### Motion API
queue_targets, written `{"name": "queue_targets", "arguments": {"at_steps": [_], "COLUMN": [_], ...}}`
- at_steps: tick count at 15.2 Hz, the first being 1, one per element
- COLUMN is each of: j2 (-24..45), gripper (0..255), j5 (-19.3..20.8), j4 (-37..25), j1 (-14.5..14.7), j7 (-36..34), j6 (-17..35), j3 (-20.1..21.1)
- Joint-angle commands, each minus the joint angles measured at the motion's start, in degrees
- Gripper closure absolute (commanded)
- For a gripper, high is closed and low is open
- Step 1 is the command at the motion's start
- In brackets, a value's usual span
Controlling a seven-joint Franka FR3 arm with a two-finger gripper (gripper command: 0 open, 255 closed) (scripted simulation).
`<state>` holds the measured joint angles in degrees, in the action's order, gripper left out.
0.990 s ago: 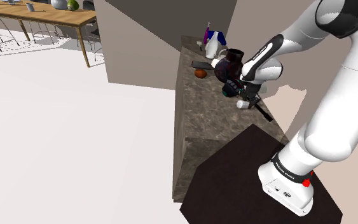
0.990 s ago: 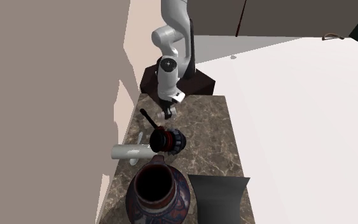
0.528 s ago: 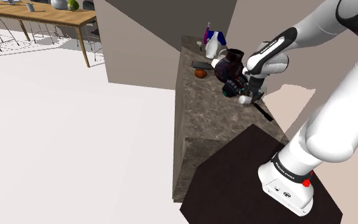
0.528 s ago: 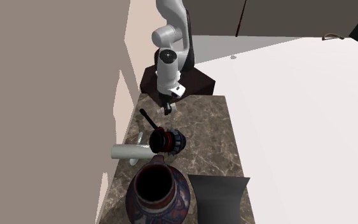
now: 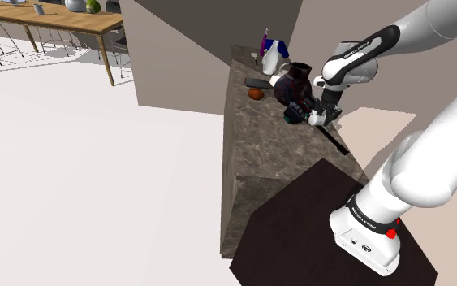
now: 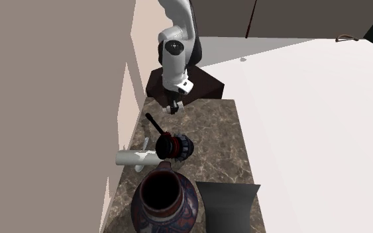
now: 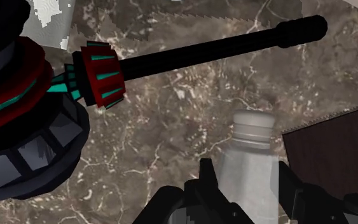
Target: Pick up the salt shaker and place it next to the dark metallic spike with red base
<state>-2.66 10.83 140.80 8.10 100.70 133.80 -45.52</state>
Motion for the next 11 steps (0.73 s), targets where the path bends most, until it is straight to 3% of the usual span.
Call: {"name": "queue_targets", "arguments": {"at_steps": [1, 9, 11], "j2": [-1.85, -7.6, -5.69], "gripper": [255, 255, 255], "j5": [1.45, 4.87, 3.11], "j4": [-0.5, -3.01, -4.64], "j1": [-0.08, -0.7, 0.27], "j7": [-1.03, -3.38, -3.21], "j6": [-2.0, -9.33, -9.44], "j3": [0.22, 1.68, 1.88]}}
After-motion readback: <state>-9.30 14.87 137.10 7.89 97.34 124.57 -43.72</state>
